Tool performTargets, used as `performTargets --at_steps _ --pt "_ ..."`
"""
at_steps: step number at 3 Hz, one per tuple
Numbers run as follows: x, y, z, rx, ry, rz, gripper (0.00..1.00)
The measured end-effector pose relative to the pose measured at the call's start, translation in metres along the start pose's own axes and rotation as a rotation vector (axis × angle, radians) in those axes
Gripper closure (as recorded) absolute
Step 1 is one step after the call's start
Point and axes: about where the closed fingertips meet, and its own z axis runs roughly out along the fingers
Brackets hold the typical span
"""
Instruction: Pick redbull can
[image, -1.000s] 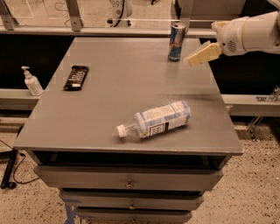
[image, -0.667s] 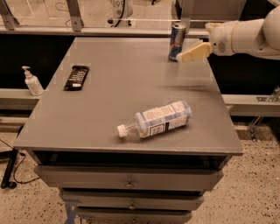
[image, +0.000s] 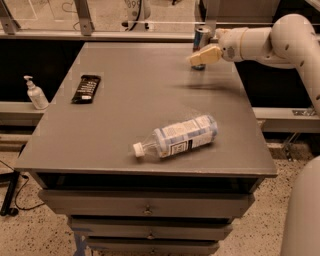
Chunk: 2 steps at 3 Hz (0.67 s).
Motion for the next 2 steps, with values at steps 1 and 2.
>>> performTargets --at_steps 1,2 --pt "-0.0022 -0.0043 0.0231 -0.021 -0.032 0.026 0.16" --pt "-0.0049 -0.0062 0.0308 -0.032 -0.059 0.051 0.42"
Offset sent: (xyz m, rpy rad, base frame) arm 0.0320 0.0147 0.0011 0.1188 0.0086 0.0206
